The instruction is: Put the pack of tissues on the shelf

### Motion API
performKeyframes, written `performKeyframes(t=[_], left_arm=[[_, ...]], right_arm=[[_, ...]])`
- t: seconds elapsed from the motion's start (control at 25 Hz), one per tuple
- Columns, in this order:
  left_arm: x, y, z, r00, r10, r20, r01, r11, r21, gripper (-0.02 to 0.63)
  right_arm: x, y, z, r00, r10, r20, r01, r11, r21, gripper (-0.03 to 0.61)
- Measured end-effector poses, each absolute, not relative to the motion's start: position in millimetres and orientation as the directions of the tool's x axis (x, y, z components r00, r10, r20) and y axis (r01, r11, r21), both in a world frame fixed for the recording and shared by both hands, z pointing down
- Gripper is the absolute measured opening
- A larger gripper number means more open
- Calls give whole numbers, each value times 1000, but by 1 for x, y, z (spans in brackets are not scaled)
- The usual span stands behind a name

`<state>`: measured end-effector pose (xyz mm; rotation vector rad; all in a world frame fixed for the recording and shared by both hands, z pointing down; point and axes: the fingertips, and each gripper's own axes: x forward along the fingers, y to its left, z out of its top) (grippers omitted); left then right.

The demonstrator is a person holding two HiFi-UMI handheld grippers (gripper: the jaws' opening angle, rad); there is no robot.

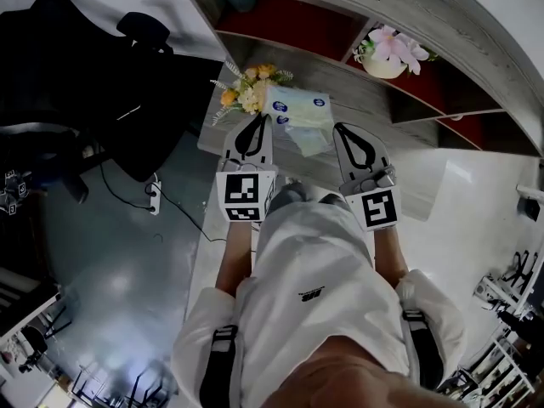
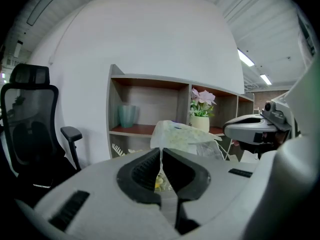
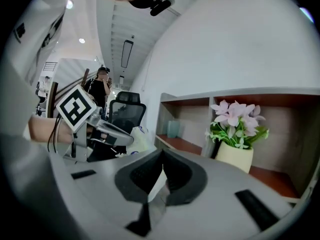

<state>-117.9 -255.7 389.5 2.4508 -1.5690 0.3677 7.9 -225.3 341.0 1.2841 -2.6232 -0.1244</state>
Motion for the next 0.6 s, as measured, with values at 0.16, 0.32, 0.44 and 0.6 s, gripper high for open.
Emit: performKeyframes(t=[0.16,0.32,0.44,0.6], left_arm=[[-119,-276,377,408,-861,302,-908,-417,40,37],[-117,-298,367,415,-861,292,-905,-423,40,37],[-116,-316,362,425,-860,284,-901,-433,35,37],[-115,-338,356,434,-858,274,-896,-443,32,37]], right_arm=[[9,-240,332,-582,-800,146,-778,600,183,26],[11,-255,326,-569,-810,140,-788,586,188,26],[12,-267,321,-559,-820,120,-798,572,189,26],[15,-281,321,-542,-831,129,-807,557,196,26]])
